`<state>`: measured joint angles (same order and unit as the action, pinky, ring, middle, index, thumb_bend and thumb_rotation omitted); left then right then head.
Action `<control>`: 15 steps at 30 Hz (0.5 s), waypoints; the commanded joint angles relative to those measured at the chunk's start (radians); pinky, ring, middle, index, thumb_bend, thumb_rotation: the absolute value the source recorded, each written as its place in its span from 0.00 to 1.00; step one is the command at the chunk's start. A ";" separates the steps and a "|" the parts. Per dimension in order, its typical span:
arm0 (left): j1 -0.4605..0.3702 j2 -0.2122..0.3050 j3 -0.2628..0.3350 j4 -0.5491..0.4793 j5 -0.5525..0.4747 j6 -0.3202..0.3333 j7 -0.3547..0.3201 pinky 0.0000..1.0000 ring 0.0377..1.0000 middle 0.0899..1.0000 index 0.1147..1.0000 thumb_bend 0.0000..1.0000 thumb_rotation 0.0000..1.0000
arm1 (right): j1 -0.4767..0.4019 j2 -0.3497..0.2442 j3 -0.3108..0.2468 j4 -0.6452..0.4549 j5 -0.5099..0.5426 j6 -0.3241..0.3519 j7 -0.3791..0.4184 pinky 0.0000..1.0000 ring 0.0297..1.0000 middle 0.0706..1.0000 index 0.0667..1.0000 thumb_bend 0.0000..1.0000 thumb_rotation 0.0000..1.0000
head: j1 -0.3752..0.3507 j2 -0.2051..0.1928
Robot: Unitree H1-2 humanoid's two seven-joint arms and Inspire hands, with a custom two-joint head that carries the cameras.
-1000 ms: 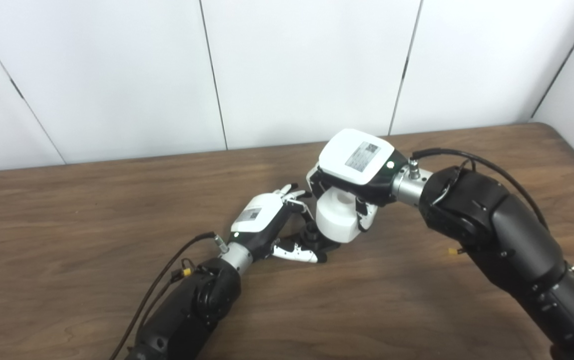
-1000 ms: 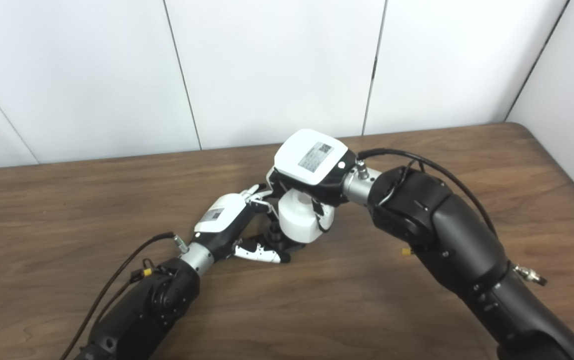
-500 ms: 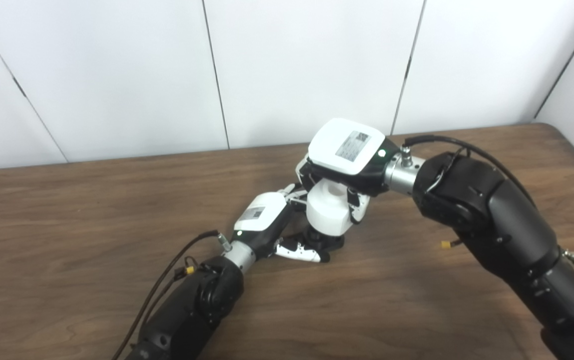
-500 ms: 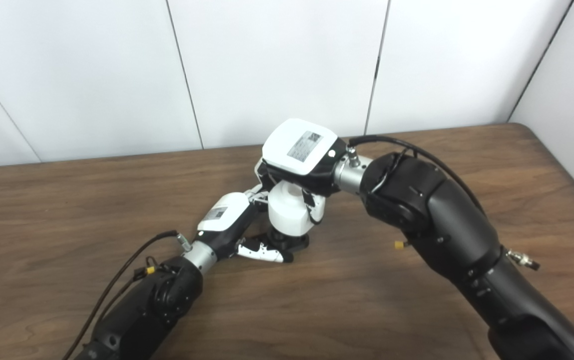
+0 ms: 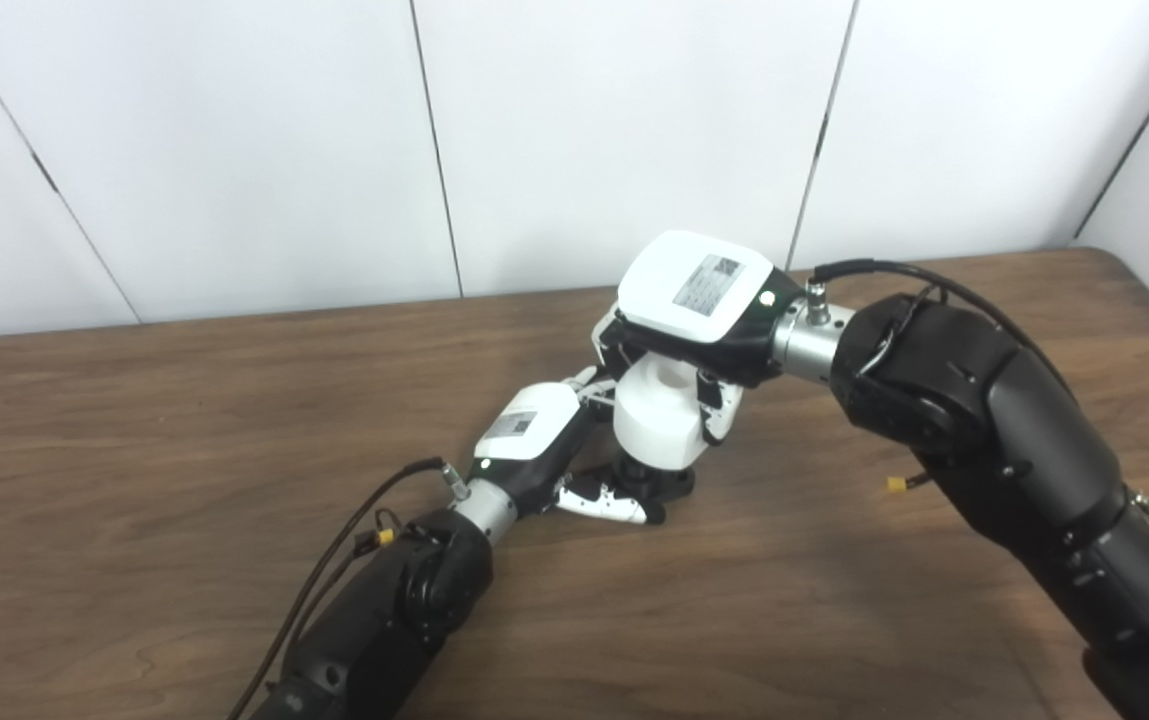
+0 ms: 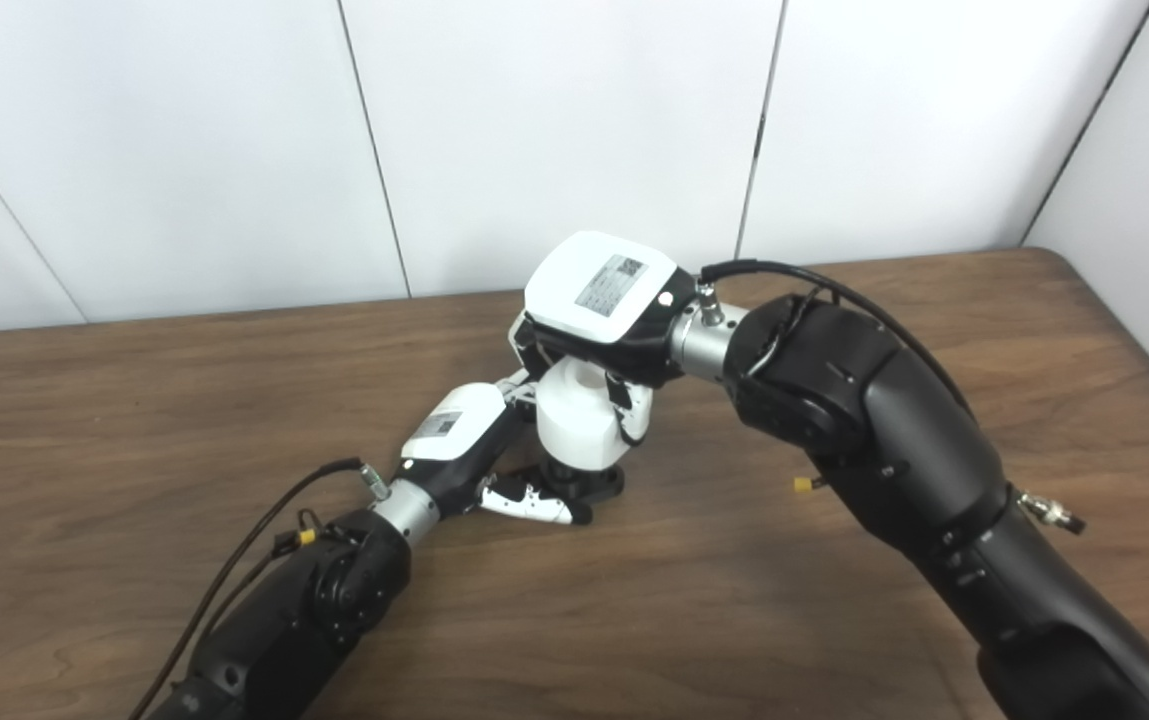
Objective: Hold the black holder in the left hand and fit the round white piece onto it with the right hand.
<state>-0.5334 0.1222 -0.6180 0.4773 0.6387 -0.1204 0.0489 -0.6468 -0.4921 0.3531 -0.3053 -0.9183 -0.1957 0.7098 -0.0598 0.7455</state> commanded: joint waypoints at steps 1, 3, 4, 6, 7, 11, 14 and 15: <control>0.035 -0.014 -0.046 0.048 0.046 0.038 -0.083 0.95 0.98 0.88 0.41 0.52 0.06 | -0.043 -0.008 -0.022 -0.033 0.014 -0.006 -0.013 0.34 0.41 0.44 0.48 0.50 0.00 | -0.001 0.001; 0.036 -0.014 -0.046 0.047 0.046 0.038 -0.081 0.95 0.98 0.88 0.41 0.52 0.06 | -0.037 -0.007 -0.017 -0.030 0.012 -0.007 -0.013 0.35 0.41 0.45 0.48 0.50 0.00 | 0.001 0.002; 0.037 -0.015 -0.046 0.046 0.048 0.039 -0.080 0.95 0.98 0.88 0.41 0.52 0.06 | -0.033 -0.005 -0.015 -0.029 0.009 -0.007 -0.015 0.35 0.41 0.44 0.48 0.50 0.00 | 0.002 0.002; 0.038 -0.016 -0.047 0.043 0.051 0.043 -0.080 0.95 0.98 0.88 0.41 0.52 0.06 | -0.023 0.001 -0.010 -0.025 0.000 -0.006 -0.021 0.35 0.41 0.44 0.48 0.50 0.00 | 0.005 0.003; 0.038 -0.016 -0.048 0.040 0.052 0.045 -0.082 0.95 0.98 0.88 0.41 0.52 0.06 | -0.017 0.005 -0.008 -0.020 -0.004 -0.003 -0.024 0.34 0.41 0.44 0.48 0.50 0.00 | 0.008 0.005; 0.038 -0.016 -0.054 0.034 0.060 0.050 -0.082 0.95 0.98 0.88 0.41 0.52 0.06 | 0.014 0.027 0.004 0.012 -0.017 -0.012 -0.058 0.34 0.41 0.45 0.48 0.50 0.00 | 0.012 0.008; 0.038 -0.018 -0.055 0.034 0.064 0.047 -0.080 0.94 0.98 0.88 0.41 0.52 0.06 | 0.034 0.033 0.012 0.036 -0.028 -0.023 -0.086 0.34 0.42 0.47 0.46 0.50 0.00 | 0.017 0.010; 0.039 -0.018 -0.055 0.029 0.064 0.048 -0.083 0.93 0.97 0.88 0.41 0.52 0.06 | 0.040 0.035 0.016 0.046 -0.032 -0.023 -0.097 0.35 0.42 0.47 0.46 0.50 0.00 | 0.019 0.012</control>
<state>-0.5330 0.1209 -0.6200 0.4731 0.6495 -0.1170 0.0488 -0.5980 -0.4513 0.3671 -0.2664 -0.9428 -0.2008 0.6259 -0.0414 0.7547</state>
